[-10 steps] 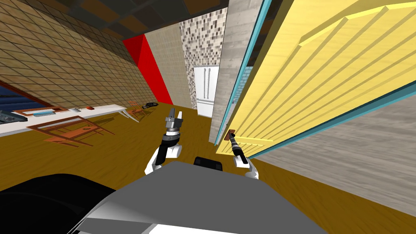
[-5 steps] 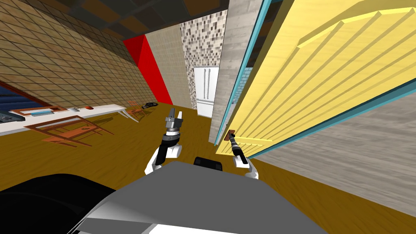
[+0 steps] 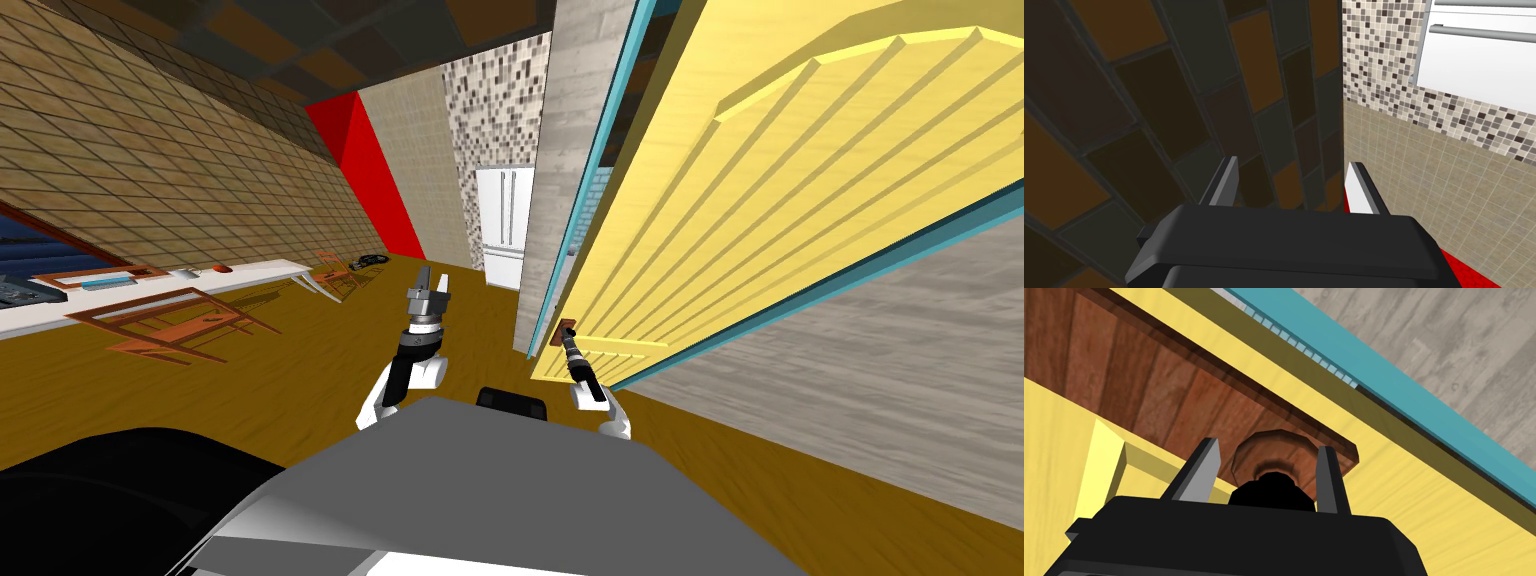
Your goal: Push the door open
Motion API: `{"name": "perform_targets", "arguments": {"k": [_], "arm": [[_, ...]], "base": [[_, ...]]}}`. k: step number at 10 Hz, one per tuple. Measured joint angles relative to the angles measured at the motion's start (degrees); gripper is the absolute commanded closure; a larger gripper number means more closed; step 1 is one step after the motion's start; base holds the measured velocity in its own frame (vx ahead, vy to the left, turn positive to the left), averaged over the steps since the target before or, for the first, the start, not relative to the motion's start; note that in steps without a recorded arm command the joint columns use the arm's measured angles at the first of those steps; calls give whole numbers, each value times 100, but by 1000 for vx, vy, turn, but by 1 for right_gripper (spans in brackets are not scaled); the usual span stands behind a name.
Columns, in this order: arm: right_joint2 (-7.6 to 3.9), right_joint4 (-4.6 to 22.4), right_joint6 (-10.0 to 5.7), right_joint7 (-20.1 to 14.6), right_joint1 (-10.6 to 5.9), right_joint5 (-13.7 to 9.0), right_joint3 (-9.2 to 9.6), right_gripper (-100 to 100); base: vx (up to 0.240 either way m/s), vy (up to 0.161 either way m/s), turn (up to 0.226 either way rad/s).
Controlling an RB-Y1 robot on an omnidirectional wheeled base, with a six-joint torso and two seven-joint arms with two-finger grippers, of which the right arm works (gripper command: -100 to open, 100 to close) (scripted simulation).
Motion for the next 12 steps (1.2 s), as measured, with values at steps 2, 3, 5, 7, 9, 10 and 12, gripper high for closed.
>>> {"name": "perform_targets", "arguments": {"k": [2,3,5,7,9,10,12], "arm": [[10,11,-26,-199,-17,5,101,100],[35,-11,-17,-332,-7,14,162,100],[45,-11,-30,-633,-6,20,290,100],[102,-2,-10,-890,-48,35,399,100],[136,-94,14,-1190,-4,50,534,100],[176,-103,34,-1334,-19,61,594,100],[204,-78,18,-1584,-50,68,691,100]], "base": [[-28,-64,-25],[-45,-70,-19],[-33,-78,-10],[-38,-71,-16],[-36,-78,-35],[-49,-80,11],[-35,-57,-19]]}}
